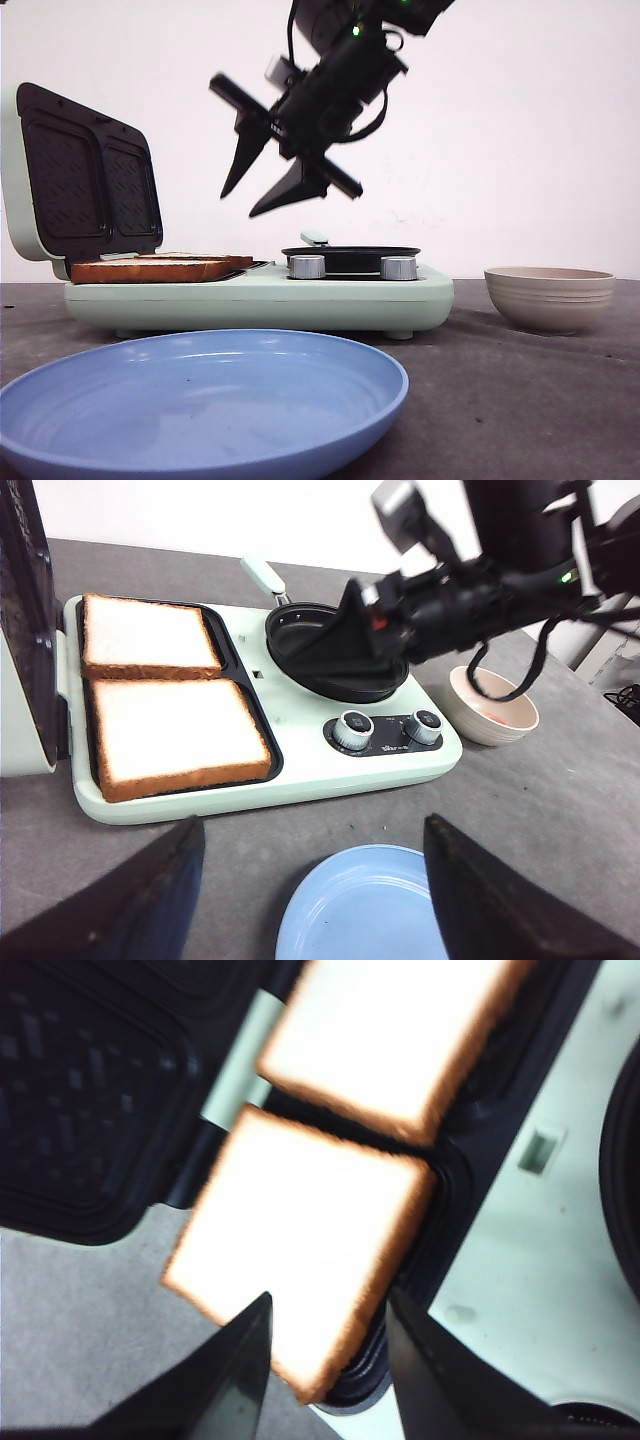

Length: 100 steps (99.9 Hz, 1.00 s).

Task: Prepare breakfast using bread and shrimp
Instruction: 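Raise the open right gripper away from the sandwich maker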

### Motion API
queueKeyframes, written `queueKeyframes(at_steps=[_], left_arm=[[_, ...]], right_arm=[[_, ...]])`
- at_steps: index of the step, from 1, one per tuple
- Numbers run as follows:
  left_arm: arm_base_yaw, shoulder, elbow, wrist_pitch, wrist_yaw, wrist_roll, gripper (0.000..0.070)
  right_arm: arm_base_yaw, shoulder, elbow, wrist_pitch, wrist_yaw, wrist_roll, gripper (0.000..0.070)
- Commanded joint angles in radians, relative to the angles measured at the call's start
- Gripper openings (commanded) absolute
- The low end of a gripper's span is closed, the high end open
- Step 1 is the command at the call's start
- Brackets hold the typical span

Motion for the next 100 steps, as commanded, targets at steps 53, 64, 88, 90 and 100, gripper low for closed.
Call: queueKeyframes(at_steps=[53,64,88,90,100], left_arm=[[0.0,0.002,0.002,0.017,-0.033,-0.005,0.0365],[0.0,0.002,0.002,0.017,-0.035,-0.005,0.0365],[0.0,0.002,0.002,0.018,-0.053,-0.006,0.0365],[0.0,0.002,0.002,0.018,-0.053,-0.006,0.0365],[0.0,0.002,0.002,0.018,-0.054,-0.005,0.0365]], right_arm=[[-0.02,-0.333,0.012,-0.246,0.312,-0.374,0.0219],[-0.033,-0.402,0.012,-0.277,0.331,-0.391,0.0216],[-0.045,-0.54,-0.023,-0.365,0.39,-0.417,0.0059],[-0.045,-0.553,-0.036,-0.365,0.393,-0.417,0.0028],[-0.045,-0.629,-0.135,-0.344,0.406,-0.417,0.0001]])
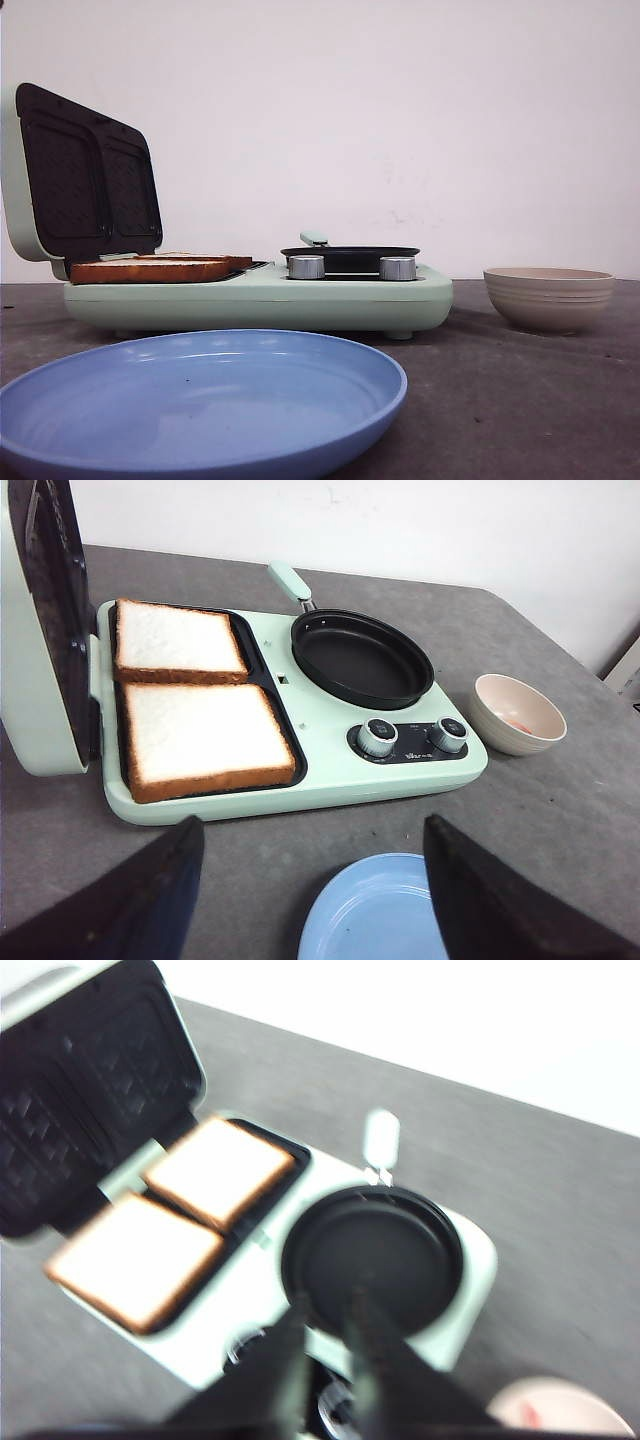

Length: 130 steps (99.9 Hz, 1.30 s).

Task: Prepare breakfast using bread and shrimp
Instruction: 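Raise the open right gripper away from the sandwich maker, then move the left gripper to the raised lid handle and grasp it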

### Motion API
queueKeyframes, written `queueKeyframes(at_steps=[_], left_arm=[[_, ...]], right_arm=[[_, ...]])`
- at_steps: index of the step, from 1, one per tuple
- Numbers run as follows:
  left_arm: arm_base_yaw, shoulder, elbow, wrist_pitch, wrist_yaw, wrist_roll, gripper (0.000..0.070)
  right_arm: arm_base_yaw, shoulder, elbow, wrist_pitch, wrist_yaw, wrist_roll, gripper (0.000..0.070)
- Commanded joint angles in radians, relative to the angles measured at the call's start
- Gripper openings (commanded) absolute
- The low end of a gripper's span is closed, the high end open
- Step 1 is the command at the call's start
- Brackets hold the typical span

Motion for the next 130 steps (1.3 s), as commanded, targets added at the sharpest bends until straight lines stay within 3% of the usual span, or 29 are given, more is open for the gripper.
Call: queueKeyframes(at_steps=[1,24,48,60,65,72,102,130], left_arm=[[0.0,0.002,0.002,0.018,-0.003,-0.003,0.0365],[0.0,0.002,0.002,0.017,-0.024,-0.003,0.0365],[0.0,0.002,0.002,0.021,-0.055,-0.019,0.0365],[0.0,0.003,0.002,0.026,-0.07,-0.072,0.0371],[0.0,0.003,0.002,0.027,-0.076,-0.09,0.0408],[0.0,0.005,0.002,0.034,-0.08,-0.114,0.0445],[0.004,0.129,0.111,0.0,-0.073,-0.154,0.0486],[0.126,0.448,0.51,-0.14,-0.072,-0.014,0.0487]], right_arm=[[0.005,-0.03,-0.061,0.018,0.004,-0.011,0.0],[0.014,-0.277,-0.444,0.158,-0.001,-0.001,0.0001],[0.02,-0.519,-0.749,0.244,-0.01,0.104,0.0001],[0.031,-0.618,-0.856,0.272,-0.027,0.15,0.0001],[0.037,-0.656,-0.895,0.279,-0.027,0.172,0.0],[0.046,-0.704,-0.94,0.278,-0.027,0.198,0.0001],[0.055,-0.8,-1.012,0.27,-0.035,0.232,0.0001],[0.055,-0.798,-1.015,0.27,-0.035,0.219,0.0]])
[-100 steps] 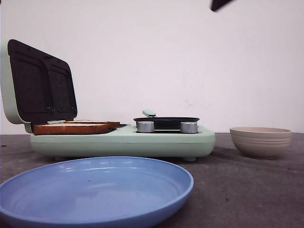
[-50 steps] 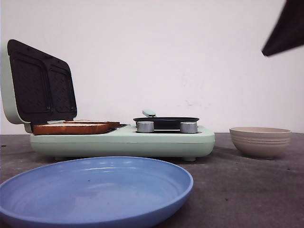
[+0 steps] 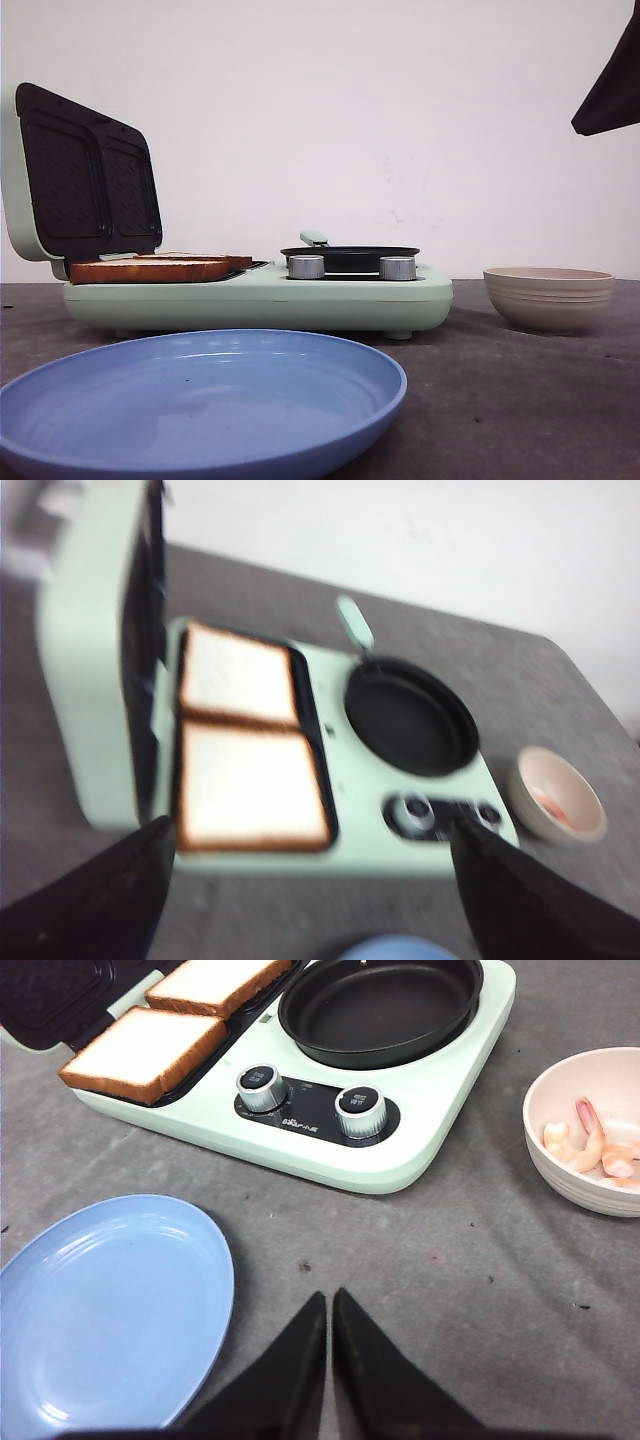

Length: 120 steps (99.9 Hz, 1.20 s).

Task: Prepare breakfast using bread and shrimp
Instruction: 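Move the left gripper to the raised lid handle and grasp it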

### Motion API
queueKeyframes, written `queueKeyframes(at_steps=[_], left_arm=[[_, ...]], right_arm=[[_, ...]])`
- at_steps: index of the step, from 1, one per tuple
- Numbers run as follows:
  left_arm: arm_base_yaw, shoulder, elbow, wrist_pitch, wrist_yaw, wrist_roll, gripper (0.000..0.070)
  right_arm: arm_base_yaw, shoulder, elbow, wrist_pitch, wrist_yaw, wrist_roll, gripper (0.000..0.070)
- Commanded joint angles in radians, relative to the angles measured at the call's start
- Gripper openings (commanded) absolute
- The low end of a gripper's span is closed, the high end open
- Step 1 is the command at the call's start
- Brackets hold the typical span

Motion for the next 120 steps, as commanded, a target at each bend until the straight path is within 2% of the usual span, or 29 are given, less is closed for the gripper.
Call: queueKeyframes(at_steps=[1,10,24,40,55,63,77,90,120], left_arm=[[0.042,0.094,0.134,-0.039,0.003,0.08,0.0487],[0.122,0.225,0.293,-0.125,0.058,0.115,0.0487],[0.257,0.409,0.484,-0.209,0.229,0.121,0.0486],[0.378,0.563,0.583,-0.201,0.364,0.061,0.0486],[0.465,0.675,0.584,-0.109,0.529,-0.037,0.0486],[0.488,0.726,0.584,-0.059,0.568,-0.072,0.0486],[0.515,0.807,0.584,-0.004,0.587,-0.087,0.0486],[0.525,0.892,0.584,0.051,0.645,-0.109,0.0486],[0.523,1.027,0.586,0.159,0.677,-0.123,0.0486]], right_arm=[[0.007,0.004,0.001,0.009,-0.002,0.006,0.0001],[0.007,0.004,0.001,0.009,-0.002,0.001,0.0001],[0.007,0.004,0.001,0.01,-0.002,-0.011,0.0001],[0.007,0.004,0.001,0.01,-0.002,-0.023,0.0001],[0.007,0.004,0.001,0.01,-0.002,-0.024,0.0],[0.007,0.004,0.001,0.01,-0.002,-0.034,0.0],[0.007,0.005,0.001,0.01,-0.002,-0.047,0.0],[0.006,0.005,0.001,0.011,-0.001,-0.047,0.0],[0.006,0.056,0.001,0.018,0.001,-0.046,0.0]])
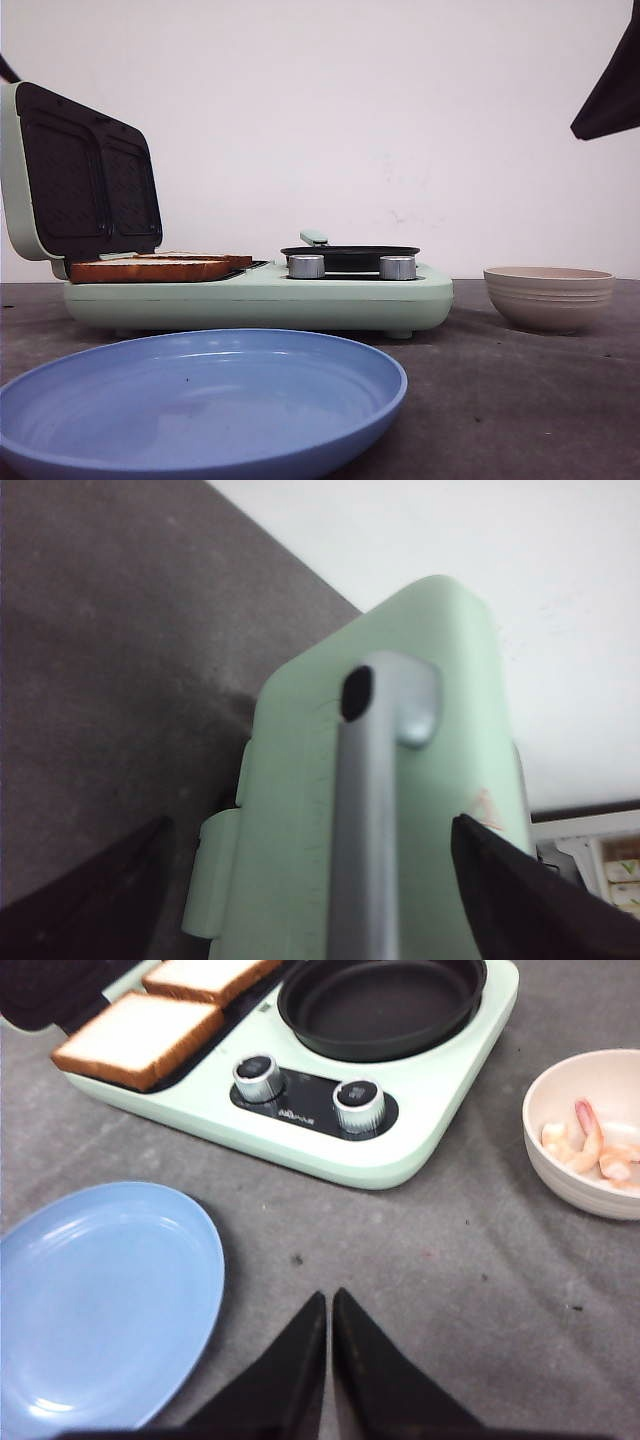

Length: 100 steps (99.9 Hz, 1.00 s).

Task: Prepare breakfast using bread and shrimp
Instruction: 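Move the left gripper to the raised lid handle and grasp it, then swing the lid down with the left gripper over the bread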

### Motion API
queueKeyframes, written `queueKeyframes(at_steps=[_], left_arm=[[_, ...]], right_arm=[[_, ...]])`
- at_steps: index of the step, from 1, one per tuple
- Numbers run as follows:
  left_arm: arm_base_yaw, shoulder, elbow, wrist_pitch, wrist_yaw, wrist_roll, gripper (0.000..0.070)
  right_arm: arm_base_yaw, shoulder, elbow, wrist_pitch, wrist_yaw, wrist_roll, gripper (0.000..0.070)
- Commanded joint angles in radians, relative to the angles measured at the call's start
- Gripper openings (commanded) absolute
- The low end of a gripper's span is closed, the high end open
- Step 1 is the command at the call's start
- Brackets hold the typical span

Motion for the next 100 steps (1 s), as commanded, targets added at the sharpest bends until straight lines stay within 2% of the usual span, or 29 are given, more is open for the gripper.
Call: queueKeyframes(at_steps=[1,24,51,64,82,100], left_arm=[[0.002,0.023,0.021,0.037,0.019,-0.012,0.0486],[0.002,0.045,0.021,0.087,0.034,-0.024,0.0485],[-0.011,0.113,0.021,0.1,0.155,-0.062,0.0483],[-0.029,0.117,0.021,0.121,0.149,-0.055,0.0465],[-0.043,0.117,0.021,0.161,0.15,-0.079,0.0264],[-0.044,0.117,0.021,0.168,0.15,-0.079,0.0106]], right_arm=[[0.006,0.019,0.001,0.015,0.0,-0.008,0.0],[0.006,0.076,0.001,0.055,-0.003,-0.005,0.0001],[0.006,0.115,0.001,0.104,-0.027,0.02,0.0],[0.006,0.115,0.001,0.105,-0.038,0.022,0.0001],[0.006,0.115,0.001,0.104,-0.038,0.022,0.0001],[0.006,0.115,0.001,0.104,-0.038,0.023,0.0001]])
